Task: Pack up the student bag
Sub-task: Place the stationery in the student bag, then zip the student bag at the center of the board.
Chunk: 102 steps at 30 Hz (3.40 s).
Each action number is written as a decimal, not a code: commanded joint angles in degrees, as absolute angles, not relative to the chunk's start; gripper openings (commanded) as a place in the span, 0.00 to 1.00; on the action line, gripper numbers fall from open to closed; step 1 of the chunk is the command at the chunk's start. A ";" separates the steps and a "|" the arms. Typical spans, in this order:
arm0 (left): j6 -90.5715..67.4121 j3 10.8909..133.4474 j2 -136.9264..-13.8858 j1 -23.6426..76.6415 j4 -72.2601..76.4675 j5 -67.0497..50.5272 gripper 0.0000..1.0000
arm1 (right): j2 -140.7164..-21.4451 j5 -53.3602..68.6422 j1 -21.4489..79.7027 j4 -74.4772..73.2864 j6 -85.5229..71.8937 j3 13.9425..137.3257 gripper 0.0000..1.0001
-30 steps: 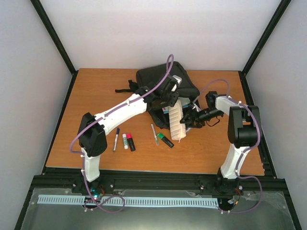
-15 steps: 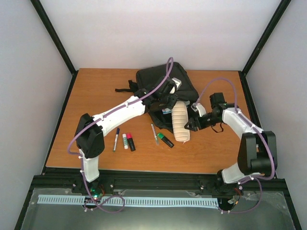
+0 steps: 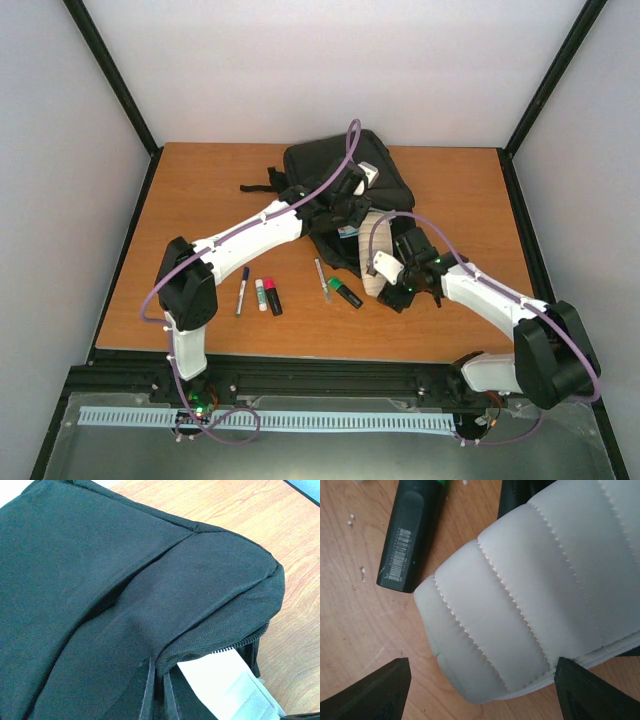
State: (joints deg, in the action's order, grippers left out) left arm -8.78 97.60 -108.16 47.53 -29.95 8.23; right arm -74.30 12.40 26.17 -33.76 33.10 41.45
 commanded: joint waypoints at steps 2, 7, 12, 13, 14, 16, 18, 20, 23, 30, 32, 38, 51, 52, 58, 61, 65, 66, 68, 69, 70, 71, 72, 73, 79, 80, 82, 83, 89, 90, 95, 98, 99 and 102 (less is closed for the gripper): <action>-8.71 99.96 -104.68 47.85 -26.45 6.75 0.01 | -76.69 3.30 30.51 -27.03 34.78 39.68 0.82; -8.96 100.02 -104.81 47.81 -26.54 6.48 0.01 | -76.08 0.86 30.67 -23.76 36.28 40.12 0.65; -8.69 100.01 -104.68 47.89 -26.54 6.24 0.01 | -74.73 -0.01 30.67 -19.50 42.16 41.01 0.35; -8.48 100.08 -104.60 47.87 -26.54 6.17 0.01 | -74.78 0.12 30.67 -18.52 43.31 41.22 0.32; -8.32 100.23 -104.59 47.89 -26.54 6.09 0.01 | -74.98 0.21 30.66 -17.40 44.26 41.33 0.29; -8.03 100.55 -104.66 47.84 -26.74 5.69 0.01 | -75.82 0.93 30.67 -16.32 46.69 42.08 0.25; -7.72 101.20 -104.83 47.86 -27.09 5.06 0.01 | -76.47 1.32 30.79 -15.68 49.44 42.72 0.21; -7.36 101.70 -104.94 47.86 -27.32 4.29 0.01 | -76.71 1.91 30.91 -15.34 52.81 42.91 0.20; -6.96 102.23 -105.22 47.81 -27.33 3.84 0.01 | -77.10 2.99 31.09 -15.76 57.59 43.47 0.20; -6.63 103.67 -105.43 47.77 -27.33 0.35 0.01 | -79.00 5.96 31.84 -13.00 60.57 45.36 0.18; -6.59 104.23 -105.54 47.81 -27.33 -0.39 0.01 | -80.36 6.14 32.30 -10.42 60.03 45.79 0.17; -6.36 105.47 -105.60 47.78 -29.33 -1.57 0.01 | -85.04 3.39 32.87 6.35 57.59 43.20 0.17; -6.28 105.12 -105.56 47.81 -29.79 -2.59 0.01 | -99.10 -3.07 32.96 35.14 52.52 42.71 0.24; -6.32 105.10 -105.60 47.79 -29.79 -2.67 0.01 | -99.82 -3.49 32.96 35.82 51.80 43.04 0.28; -5.79 104.53 -105.34 47.77 -29.76 -2.13 0.01 | -99.94 -4.01 32.96 33.74 49.41 43.91 0.44; -5.29 104.14 -105.44 47.77 -29.79 -1.64 0.01 | -95.92 -1.79 32.96 29.26 49.34 42.20 0.51; -5.54 102.94 -105.44 47.28 -29.41 -1.58 0.01 | -87.83 -0.19 32.96 20.43 48.97 39.22 0.57; -5.72 102.66 -105.44 47.01 -29.30 -1.78 0.01 | -85.30 0.67 32.96 17.62 49.37 38.33 0.59; -6.10 102.21 -105.58 46.57 -29.27 -2.43 0.01 | -80.82 2.80 32.83 10.63 50.15 36.96 0.60; -6.21 102.09 -105.68 46.38 -29.27 -2.52 0.01 | -79.26 3.47 32.79 6.96 50.33 36.70 0.60; -6.24 101.77 -105.94 46.26 -29.27 -2.64 0.01 | -78.14 4.18 32.60 1.92 50.09 36.66 0.61; -6.20 101.51 -106.18 46.22 -29.15 -2.71 0.01 | -76.96 5.42 31.97 -1.45 49.83 36.59 0.62; -6.08 101.32 -106.51 46.23 -29.10 -2.65 0.01 | -75.79 6.90 31.01 -4.13 49.44 36.37 0.62; -6.07 101.12 -106.86 46.23 -29.09 -2.70 0.01 | -74.51 8.42 29.74 -6.89 48.95 36.38 0.62; -7.62 98.89 -108.39 46.23 -28.39 -3.84 0.01 | -68.06 21.15 16.21 -23.03 45.01 40.19 0.62; -8.03 98.21 -108.43 46.19 -28.23 -3.91 0.01 | -67.63 22.97 13.41 -25.18 44.68 40.88 0.62; -8.97 97.07 -108.52 46.20 -28.21 -3.68 0.01 | -67.72 25.10 7.13 -28.54 43.96 42.27 0.61; -9.35 96.74 -108.66 46.16 -28.21 -3.83 0.01 | -68.30 25.80 4.43 -29.99 43.58 42.96 0.60; -11.44 97.00 -109.39 46.14 -31.76 -5.45 0.43 | -80.03 25.48 -9.47 -38.81 37.95 51.06 0.58; -11.71 96.36 -108.60 46.14 -32.29 -5.30 0.51 | -82.17 24.99 -10.70 -40.24 36.75 52.61 0.57; -10.64 91.43 -103.15 46.21 -35.01 -7.24 0.77 | -87.55 20.45 -13.66 -40.41 33.74 54.14 0.58; -9.78 86.54 -98.54 46.23 -35.44 -6.50 0.83 | -88.88 16.83 -13.78 -38.64 32.97 53.26 0.58; -9.69 84.60 -96.89 46.19 -35.37 -5.20 0.85 | -89.31 15.90 -13.81 -38.00 32.66 52.92 0.58; -10.71 79.36 -93.27 45.26 -34.75 -1.03 0.88 | -90.78 13.97 -13.89 -36.71 31.82 52.33 0.57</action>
